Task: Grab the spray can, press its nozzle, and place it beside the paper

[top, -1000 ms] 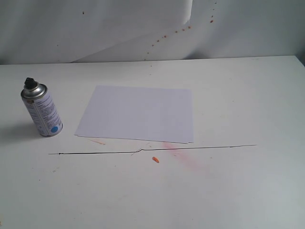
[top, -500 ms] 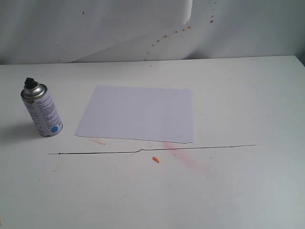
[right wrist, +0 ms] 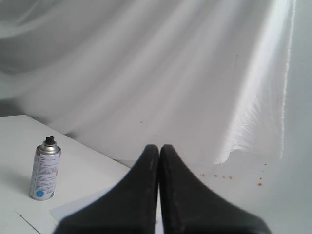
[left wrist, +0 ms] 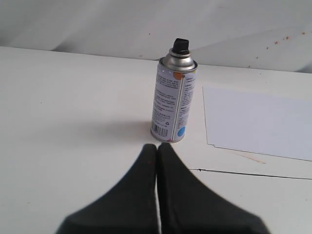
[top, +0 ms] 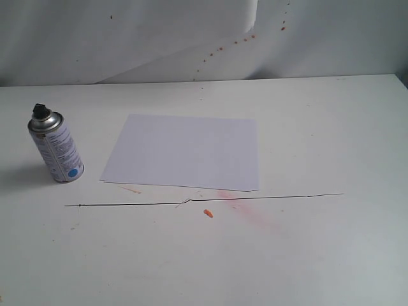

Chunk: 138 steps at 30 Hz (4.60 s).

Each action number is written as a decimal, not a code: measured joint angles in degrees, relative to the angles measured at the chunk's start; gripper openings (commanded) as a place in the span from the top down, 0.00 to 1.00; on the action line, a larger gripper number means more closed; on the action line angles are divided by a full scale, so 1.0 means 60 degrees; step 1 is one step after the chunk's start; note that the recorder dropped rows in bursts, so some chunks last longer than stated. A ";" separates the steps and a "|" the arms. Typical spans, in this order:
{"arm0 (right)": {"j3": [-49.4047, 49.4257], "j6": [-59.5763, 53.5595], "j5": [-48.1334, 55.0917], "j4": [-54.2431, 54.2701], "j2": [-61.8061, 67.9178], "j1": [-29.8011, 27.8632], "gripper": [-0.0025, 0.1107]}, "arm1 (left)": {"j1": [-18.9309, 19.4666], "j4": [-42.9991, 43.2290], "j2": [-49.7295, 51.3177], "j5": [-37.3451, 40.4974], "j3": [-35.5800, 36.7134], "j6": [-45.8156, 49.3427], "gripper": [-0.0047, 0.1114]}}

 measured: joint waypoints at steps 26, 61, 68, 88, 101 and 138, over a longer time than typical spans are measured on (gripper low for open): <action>0.0000 0.0186 -0.0942 -0.0003 -0.0065 0.1586 0.98 | 0.0000 0.0000 0.0000 0.0022 0.0000 0.0012 0.96; 0.3200 1.2600 -0.0894 -1.1427 -0.1087 0.0944 0.98 | 0.0000 0.0017 0.0000 0.0022 0.0000 0.0021 0.96; 0.3773 1.2711 -0.1078 -1.1481 -0.1210 0.1477 0.98 | 0.0000 0.0017 0.0000 0.0022 0.0000 0.0021 0.96; 0.3868 1.2312 -0.0747 -1.1521 -0.1853 0.0338 0.98 | 0.0000 0.0017 0.0000 0.0022 0.0000 0.0036 0.96; 0.3868 1.2290 -0.0747 -1.1521 -0.1853 0.0338 0.98 | 0.0000 0.0017 0.0000 0.0022 0.0000 0.0036 0.96; 0.3868 1.2290 -0.0747 -1.1521 -0.1853 0.0338 0.98 | 0.0000 0.0017 0.0000 0.0022 0.0000 0.0036 0.96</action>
